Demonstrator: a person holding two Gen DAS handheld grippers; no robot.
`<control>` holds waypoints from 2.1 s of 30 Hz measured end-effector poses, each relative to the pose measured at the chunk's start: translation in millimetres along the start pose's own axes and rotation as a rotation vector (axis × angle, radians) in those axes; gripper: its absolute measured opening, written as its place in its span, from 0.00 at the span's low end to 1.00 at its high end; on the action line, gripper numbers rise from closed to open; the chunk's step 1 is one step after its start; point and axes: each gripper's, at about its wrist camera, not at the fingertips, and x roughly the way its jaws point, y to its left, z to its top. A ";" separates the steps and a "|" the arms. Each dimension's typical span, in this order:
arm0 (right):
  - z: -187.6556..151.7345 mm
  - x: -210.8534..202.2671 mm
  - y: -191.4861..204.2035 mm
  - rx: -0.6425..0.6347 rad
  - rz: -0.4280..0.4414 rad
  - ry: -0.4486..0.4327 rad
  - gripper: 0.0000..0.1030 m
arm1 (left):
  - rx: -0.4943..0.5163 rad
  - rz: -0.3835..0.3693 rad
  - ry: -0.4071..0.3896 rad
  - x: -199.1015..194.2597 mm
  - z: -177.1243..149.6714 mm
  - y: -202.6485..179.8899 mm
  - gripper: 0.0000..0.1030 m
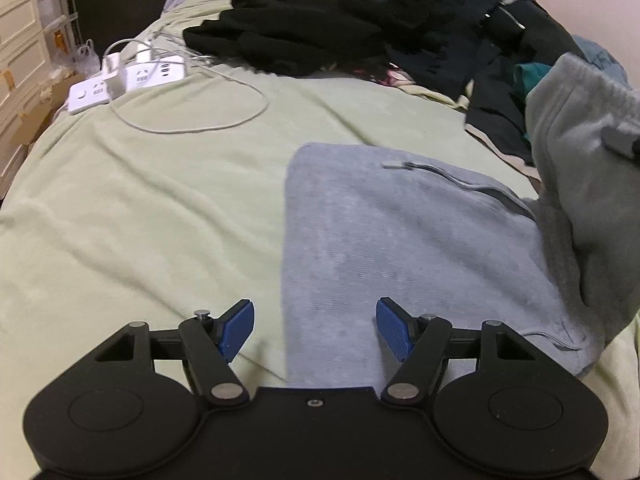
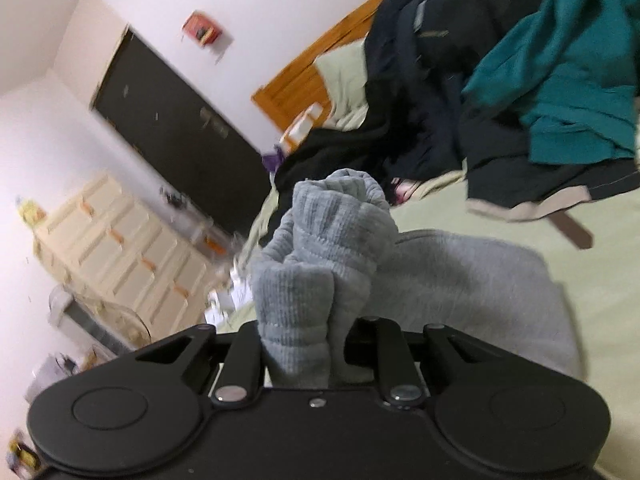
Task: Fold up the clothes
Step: 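Carry the held cuffs over the pants toward the waistband with the right tool, then grasp the ribbed waistband with the left tool while the right tool releases the cuffs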
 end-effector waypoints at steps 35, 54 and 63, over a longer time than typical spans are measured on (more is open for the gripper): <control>-102.7 68.3 73.0 -0.395 -0.070 0.218 0.47 | 0.120 -0.399 -0.211 -55.5 65.8 -25.2 0.67; -102.5 23.5 72.7 -0.507 0.017 0.253 0.70 | 0.248 -0.208 0.052 5.4 44.9 -44.1 0.30; -70.0 -23.9 40.7 -0.504 -0.089 0.134 0.75 | 0.204 -0.199 0.057 0.9 25.4 -25.1 0.30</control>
